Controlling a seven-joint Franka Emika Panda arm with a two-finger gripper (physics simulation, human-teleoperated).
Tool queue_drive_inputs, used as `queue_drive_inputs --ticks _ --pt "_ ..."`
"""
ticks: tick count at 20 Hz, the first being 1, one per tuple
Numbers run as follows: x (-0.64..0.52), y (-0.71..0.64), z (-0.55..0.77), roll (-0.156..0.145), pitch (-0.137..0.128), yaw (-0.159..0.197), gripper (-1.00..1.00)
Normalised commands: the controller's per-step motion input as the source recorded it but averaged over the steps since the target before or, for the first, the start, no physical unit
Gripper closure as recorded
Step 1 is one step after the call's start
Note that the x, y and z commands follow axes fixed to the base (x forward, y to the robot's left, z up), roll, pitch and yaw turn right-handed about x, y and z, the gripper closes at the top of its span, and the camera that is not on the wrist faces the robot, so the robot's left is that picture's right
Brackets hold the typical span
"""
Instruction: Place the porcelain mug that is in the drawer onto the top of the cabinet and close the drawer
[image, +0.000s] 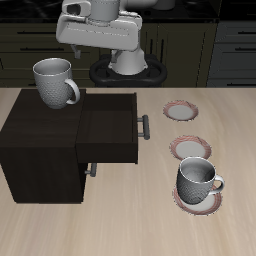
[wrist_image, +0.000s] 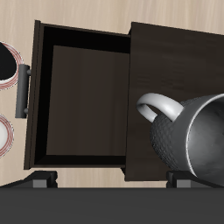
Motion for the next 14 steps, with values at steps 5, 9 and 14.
queue_drive_inputs --ticks 5,9,14 --pt "0.03 0.43 0.04 0.043 -0.003 0.001 -1.0" --pt "0.06 0.39 -0.02 0.036 -0.006 -0.006 -1.0" --pt "0.11 0.55 -0.03 0.041 0.001 -0.02 -1.0"
